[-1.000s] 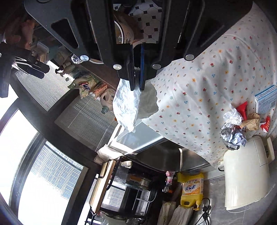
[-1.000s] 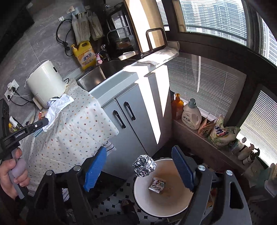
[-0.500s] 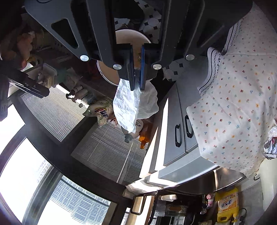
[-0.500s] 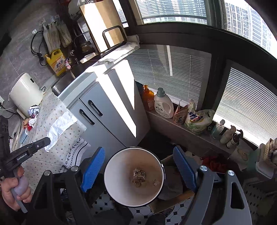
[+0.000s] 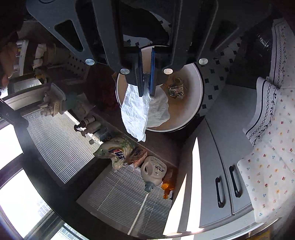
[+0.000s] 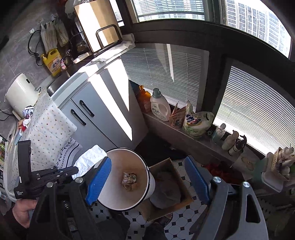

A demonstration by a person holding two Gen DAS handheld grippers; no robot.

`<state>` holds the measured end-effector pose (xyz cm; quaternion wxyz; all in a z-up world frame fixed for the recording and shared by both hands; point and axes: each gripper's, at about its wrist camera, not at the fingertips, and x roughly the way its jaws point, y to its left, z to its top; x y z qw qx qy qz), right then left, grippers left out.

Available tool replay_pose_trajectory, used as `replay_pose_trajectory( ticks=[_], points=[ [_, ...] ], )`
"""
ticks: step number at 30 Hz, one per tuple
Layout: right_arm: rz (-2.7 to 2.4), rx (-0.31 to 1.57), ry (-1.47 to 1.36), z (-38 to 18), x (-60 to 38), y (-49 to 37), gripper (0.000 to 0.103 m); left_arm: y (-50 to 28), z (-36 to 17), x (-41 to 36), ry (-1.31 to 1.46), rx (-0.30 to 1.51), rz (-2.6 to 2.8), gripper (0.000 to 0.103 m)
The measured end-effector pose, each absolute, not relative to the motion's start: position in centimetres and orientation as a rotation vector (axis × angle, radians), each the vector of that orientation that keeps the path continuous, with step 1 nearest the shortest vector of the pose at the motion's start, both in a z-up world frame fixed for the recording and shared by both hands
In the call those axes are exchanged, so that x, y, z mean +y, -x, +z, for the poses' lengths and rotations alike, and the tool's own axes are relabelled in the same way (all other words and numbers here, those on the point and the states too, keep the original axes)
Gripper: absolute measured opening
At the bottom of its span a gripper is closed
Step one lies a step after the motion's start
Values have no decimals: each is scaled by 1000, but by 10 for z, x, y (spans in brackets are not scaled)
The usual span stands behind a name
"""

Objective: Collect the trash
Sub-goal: 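Open the left tool to drop the tissue into the bucket, then move the left tool back to the counter and grasp the brown paper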

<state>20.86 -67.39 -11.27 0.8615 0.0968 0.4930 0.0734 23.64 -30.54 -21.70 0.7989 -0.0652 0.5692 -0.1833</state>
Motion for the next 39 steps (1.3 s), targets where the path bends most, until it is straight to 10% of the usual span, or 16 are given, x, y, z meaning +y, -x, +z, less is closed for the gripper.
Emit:
replay_pose_trajectory(
  ticks=[3, 8, 39],
  points=[
    [159, 1048, -205, -117, -677, -207, 80, -236, -232, -315, 145, 1265, -391, 13],
    [168, 1057, -206, -122, -679, -204, 81, -232, -237, -318, 160, 1273, -385, 53],
    [469, 955, -190, -70, -462, -263, 95, -223, -105, -62, 317, 926, 28, 88]
  ],
)
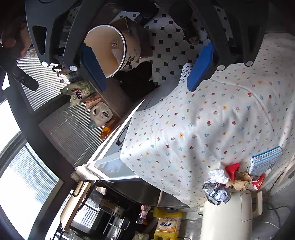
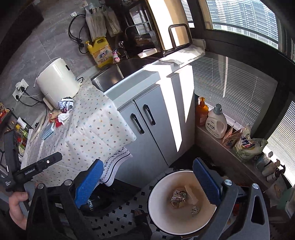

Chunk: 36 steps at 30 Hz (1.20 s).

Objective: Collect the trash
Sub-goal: 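Move the left tool back to the counter and grasp the brown paper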

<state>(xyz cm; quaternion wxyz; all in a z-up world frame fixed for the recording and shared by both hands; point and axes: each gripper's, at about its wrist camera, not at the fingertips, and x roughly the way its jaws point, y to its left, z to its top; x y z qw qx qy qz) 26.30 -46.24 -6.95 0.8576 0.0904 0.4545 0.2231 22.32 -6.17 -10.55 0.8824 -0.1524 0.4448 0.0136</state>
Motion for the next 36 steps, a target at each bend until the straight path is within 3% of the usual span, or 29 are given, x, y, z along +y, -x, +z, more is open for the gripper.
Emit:
replay_pose_trajectory(
  ticks=[27, 36],
  points=[
    [604, 914, -104, -45, -254, -276, 92, -218, -83, 140, 394, 784, 149, 87],
    [569, 937, -146, -53, -226, -276, 81, -259, -79, 176, 341, 793, 85, 68]
  ],
)
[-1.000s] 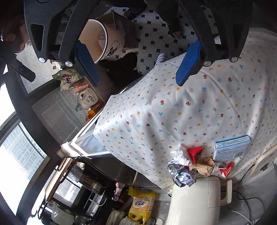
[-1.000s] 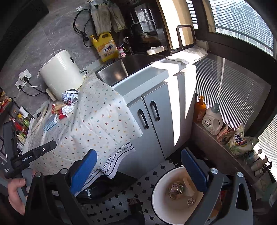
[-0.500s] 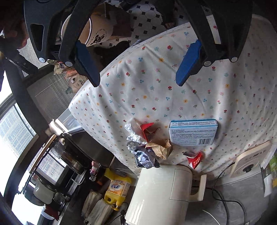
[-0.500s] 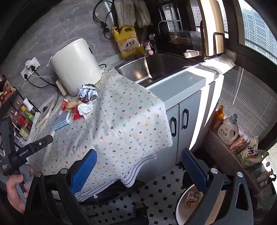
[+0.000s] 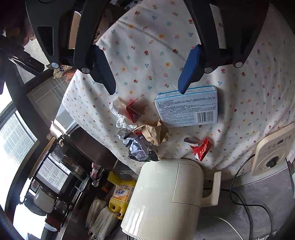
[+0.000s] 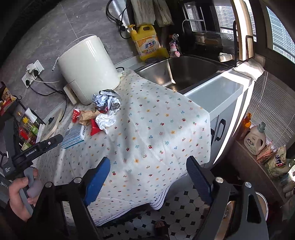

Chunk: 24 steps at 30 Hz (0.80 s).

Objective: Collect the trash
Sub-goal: 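Move the left tool back to the counter and grasp the brown paper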

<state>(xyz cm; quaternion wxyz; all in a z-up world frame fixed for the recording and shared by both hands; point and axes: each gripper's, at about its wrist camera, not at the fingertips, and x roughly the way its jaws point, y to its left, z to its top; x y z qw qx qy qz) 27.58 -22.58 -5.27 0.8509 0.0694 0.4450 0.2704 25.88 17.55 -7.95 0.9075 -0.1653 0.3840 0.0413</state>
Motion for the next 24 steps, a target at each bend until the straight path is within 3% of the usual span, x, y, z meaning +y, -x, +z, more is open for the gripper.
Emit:
replay_pose_trajectory(
  ticks=[12, 18, 19, 22, 24],
  points=[
    [411, 958, -190, -57, -258, -276, 77, -322, -87, 191, 308, 803, 30, 63],
    [367, 957, -187, -55, -272, -276, 77, -343, -98, 189, 304, 817, 26, 56],
    [366, 958, -185, -55, -273, -276, 77, -346, -101, 190, 307, 823, 22, 51],
    [373, 962, -177, -55, -270, -279, 77, -351, -108, 195, 343, 845, 21, 22],
    [391, 961, -169, -54, -265, -282, 77, -347, -106, 197, 351, 829, 25, 14]
  ],
)
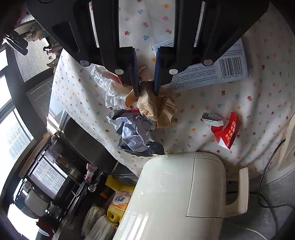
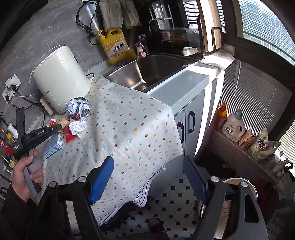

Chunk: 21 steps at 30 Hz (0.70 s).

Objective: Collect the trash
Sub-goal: 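Move the left tool back to the counter and grasp the brown paper, then lift the brown paper with the left tool while the right tool grasps the white tissue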

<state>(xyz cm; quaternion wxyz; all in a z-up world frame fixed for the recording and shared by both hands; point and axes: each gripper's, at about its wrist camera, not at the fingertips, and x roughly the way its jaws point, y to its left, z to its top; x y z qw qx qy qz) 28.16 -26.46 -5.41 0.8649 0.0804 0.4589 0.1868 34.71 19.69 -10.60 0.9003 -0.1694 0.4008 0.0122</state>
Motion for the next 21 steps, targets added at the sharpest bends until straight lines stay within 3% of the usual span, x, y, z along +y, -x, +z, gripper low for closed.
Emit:
replay_pose_trajectory(
  ticks=[8, 21],
  points=[
    [522, 959, -105, -52, -224, -292, 75, -303, -87, 211, 395, 759, 79, 11],
    [751, 975, 2, -52, -146, -312, 63, -219, -82, 251, 464, 723, 282, 11]
  ],
)
